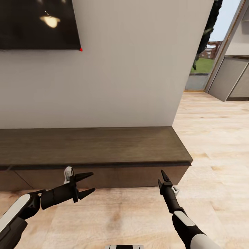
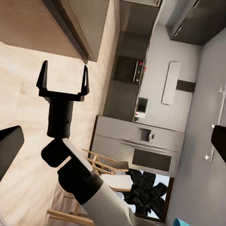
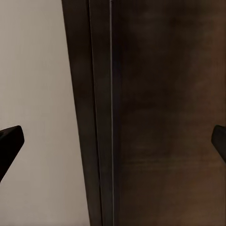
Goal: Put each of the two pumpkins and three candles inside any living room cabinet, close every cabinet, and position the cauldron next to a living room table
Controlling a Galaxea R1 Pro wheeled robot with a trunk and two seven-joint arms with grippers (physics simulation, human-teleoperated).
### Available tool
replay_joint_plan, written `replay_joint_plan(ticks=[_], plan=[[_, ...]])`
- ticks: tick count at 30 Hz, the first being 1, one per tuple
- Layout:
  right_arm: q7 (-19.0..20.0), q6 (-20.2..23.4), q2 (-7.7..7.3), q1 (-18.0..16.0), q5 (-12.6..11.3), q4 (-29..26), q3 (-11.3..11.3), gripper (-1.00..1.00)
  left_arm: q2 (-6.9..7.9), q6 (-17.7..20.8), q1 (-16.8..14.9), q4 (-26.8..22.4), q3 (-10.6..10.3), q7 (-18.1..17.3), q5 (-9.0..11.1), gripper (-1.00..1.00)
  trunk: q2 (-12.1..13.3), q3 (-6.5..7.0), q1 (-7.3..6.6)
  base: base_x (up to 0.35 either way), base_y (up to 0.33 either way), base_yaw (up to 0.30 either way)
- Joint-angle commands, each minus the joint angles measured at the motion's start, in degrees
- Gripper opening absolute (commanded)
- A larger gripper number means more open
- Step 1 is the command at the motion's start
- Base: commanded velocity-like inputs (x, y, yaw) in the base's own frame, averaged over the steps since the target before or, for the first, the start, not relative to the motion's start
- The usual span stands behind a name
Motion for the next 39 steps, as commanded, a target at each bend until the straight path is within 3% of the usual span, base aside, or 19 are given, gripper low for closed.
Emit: replay_joint_plan(ticks=[1, 39], plan=[[0.2, 0.5, -0.01, 0.0, -0.6, 0.1, 0.2, 1.00, 0.06, 0.1, 0.0, 0.0, -0.1, 0.5, 0.6, 1.00, 0.0, -0.04, 0.00, 0.041, 0.000, 0.000], [0.2, 0.1, -0.03, 0.0, -0.5, 0.1, 0.2, 1.00, 0.89, 0.1, 0.0, 0.0, 0.0, 0.4, 0.7, 1.00, 0.0, -0.04, 0.00, 0.084, 0.000, 0.000]])
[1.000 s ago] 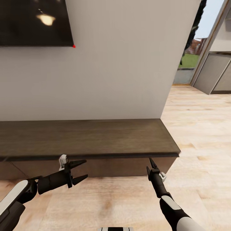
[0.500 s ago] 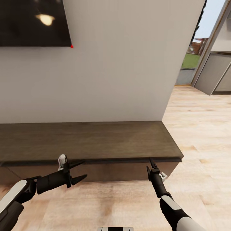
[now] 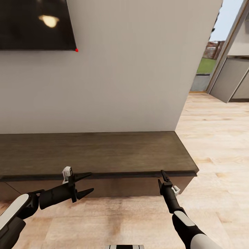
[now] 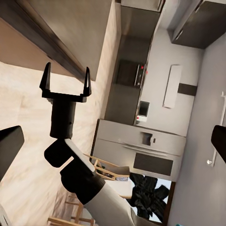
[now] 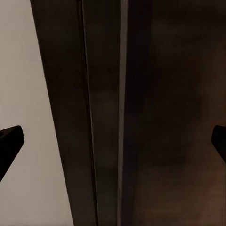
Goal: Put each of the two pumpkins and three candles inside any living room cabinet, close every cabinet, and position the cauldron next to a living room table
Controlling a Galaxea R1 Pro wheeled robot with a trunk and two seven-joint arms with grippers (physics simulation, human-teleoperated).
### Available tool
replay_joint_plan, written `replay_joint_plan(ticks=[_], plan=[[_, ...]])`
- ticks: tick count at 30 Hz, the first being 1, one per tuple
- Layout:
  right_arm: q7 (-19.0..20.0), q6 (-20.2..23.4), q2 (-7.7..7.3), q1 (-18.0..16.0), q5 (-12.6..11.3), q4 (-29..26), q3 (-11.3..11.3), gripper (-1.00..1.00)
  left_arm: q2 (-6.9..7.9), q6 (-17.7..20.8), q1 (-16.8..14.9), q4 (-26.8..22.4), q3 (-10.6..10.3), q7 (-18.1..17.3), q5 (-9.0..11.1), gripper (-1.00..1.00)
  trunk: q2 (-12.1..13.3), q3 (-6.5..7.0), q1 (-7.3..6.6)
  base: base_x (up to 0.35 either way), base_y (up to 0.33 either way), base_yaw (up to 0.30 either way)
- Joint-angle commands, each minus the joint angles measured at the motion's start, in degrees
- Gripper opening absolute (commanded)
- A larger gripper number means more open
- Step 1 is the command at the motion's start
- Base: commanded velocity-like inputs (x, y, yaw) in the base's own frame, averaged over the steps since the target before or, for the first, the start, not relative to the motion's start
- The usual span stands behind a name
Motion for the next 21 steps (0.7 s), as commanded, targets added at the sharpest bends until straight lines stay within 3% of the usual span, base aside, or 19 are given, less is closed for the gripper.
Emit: replay_joint_plan(ticks=[1, 21], plan=[[0.2, 0.5, -0.03, 0.0, -0.5, 0.0, 0.2, 1.00, 0.04, 0.0, 0.0, 0.0, -0.1, 0.5, 0.6, 1.00, 0.0, -0.04, -0.01, 0.004, 0.000, 0.000], [0.0, 0.5, -0.08, 0.0, -0.5, 0.2, 0.2, 1.00, 0.13, 0.0, 0.0, 0.1, 0.0, 0.5, 0.5, 1.00, 0.0, -0.27, 0.01, 0.000, 0.000, 0.000]])
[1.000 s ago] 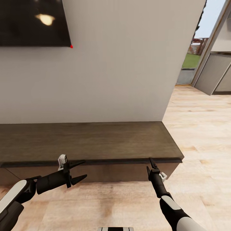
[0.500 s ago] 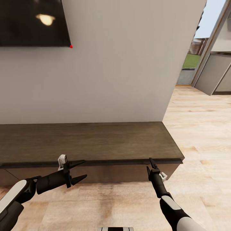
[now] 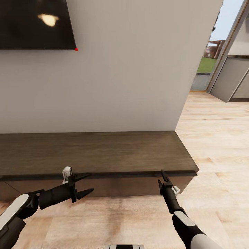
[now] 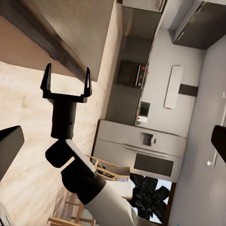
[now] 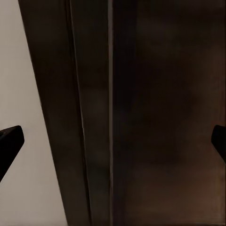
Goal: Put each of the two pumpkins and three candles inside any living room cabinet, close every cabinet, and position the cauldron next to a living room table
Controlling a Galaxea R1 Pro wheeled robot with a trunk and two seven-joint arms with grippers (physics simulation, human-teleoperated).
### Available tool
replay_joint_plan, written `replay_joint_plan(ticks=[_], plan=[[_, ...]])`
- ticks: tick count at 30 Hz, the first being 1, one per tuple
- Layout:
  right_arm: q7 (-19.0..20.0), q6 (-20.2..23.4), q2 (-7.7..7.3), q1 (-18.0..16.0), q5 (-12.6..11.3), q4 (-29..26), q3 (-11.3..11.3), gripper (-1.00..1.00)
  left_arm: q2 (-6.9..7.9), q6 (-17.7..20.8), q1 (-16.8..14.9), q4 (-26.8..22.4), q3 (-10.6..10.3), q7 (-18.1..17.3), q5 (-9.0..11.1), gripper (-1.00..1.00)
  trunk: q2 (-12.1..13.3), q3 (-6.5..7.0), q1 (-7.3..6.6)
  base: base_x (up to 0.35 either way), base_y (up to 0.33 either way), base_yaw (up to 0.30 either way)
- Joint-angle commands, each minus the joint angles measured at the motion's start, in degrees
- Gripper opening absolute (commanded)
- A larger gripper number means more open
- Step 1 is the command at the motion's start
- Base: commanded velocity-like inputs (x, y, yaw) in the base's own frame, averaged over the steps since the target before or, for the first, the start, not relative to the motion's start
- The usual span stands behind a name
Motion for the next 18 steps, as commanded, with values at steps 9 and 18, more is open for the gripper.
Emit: replay_joint_plan(ticks=[9, 18], plan=[[0.3, 0.4, 0.05, 0.0, -0.8, 2.1, 0.1, 1.00, 0.04, 0.1, 0.0, 0.0, 0.0, 0.5, 0.6, 1.00, 0.0, -0.49, 0.04, 0.000, 0.000, 0.000], [0.4, 0.4, 0.06, 0.0, -0.7, 2.2, 0.1, 1.00, 0.04, 0.1, 0.0, 0.0, 0.0, 0.5, 0.6, 1.00, 0.0, -0.49, 0.04, 0.002, 0.001, 0.000]])
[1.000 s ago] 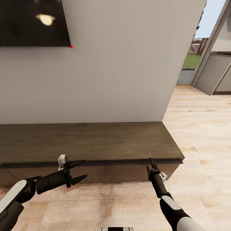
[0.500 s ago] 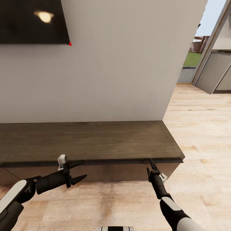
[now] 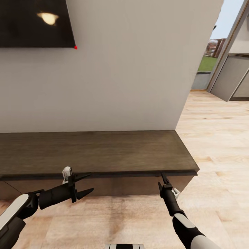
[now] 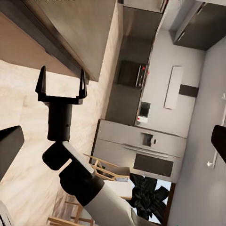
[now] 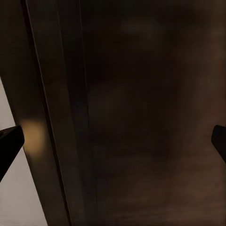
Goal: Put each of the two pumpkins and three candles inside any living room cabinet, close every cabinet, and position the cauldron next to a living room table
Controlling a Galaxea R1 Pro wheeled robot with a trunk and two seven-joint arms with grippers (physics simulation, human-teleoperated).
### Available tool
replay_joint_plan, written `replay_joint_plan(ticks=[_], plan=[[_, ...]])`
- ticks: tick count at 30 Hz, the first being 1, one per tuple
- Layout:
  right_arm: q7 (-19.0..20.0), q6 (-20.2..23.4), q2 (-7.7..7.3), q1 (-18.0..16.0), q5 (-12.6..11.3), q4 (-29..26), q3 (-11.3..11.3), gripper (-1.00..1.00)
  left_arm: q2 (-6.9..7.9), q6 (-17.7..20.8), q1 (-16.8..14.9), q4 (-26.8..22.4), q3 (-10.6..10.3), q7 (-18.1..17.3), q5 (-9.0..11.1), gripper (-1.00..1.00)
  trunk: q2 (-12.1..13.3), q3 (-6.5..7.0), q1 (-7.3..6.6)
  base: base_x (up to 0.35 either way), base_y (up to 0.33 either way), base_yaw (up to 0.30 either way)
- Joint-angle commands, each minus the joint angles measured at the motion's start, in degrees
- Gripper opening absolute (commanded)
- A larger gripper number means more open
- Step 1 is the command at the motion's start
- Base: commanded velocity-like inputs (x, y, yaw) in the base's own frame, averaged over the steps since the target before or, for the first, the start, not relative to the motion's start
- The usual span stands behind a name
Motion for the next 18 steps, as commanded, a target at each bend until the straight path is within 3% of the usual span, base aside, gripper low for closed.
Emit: replay_joint_plan(ticks=[1, 18], plan=[[0.2, 0.5, -0.02, 0.0, -0.5, 0.0, 0.2, 1.00, 0.04, 0.1, 0.0, 0.0, 0.0, 0.5, 0.6, 1.00, 0.0, -0.04, -0.01, 0.041, 0.031, 0.000], [0.2, 0.4, -0.02, 0.0, -0.4, 0.0, 0.2, 1.00, 0.04, 0.0, 0.0, 0.0, 0.0, 0.5, 0.6, 1.00, 0.0, -0.04, -0.01, 0.007, 0.006, 0.000]])
